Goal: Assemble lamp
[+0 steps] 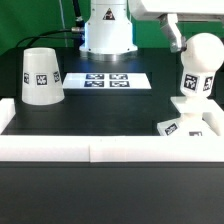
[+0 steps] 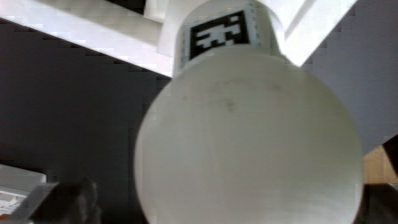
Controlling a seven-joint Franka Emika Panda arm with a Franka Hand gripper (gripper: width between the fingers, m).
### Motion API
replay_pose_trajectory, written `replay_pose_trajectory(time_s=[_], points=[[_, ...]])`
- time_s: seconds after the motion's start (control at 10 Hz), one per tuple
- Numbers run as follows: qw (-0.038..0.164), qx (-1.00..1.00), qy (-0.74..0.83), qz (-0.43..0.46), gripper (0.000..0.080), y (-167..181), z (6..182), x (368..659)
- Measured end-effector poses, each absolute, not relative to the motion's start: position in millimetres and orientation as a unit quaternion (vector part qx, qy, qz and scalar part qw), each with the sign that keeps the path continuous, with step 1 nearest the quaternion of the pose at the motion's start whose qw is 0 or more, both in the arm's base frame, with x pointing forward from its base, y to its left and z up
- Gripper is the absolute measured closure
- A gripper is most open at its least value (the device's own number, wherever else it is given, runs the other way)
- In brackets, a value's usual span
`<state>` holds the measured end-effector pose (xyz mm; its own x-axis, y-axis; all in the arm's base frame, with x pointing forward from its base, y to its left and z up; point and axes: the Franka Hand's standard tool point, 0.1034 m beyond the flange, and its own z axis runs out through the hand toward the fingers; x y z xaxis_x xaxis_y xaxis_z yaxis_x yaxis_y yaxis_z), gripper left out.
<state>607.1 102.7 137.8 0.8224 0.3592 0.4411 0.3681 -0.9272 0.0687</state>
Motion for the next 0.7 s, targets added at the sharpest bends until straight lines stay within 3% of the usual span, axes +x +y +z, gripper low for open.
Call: replay_pose_trajectory(time_s=[0.4,0.7], points=[[0.031,-0.976,-0.192,-0.101,0.01,106,122.7,592],[0.034,-0.979,-0.199,-0.011,0.01,109,118.4,585]])
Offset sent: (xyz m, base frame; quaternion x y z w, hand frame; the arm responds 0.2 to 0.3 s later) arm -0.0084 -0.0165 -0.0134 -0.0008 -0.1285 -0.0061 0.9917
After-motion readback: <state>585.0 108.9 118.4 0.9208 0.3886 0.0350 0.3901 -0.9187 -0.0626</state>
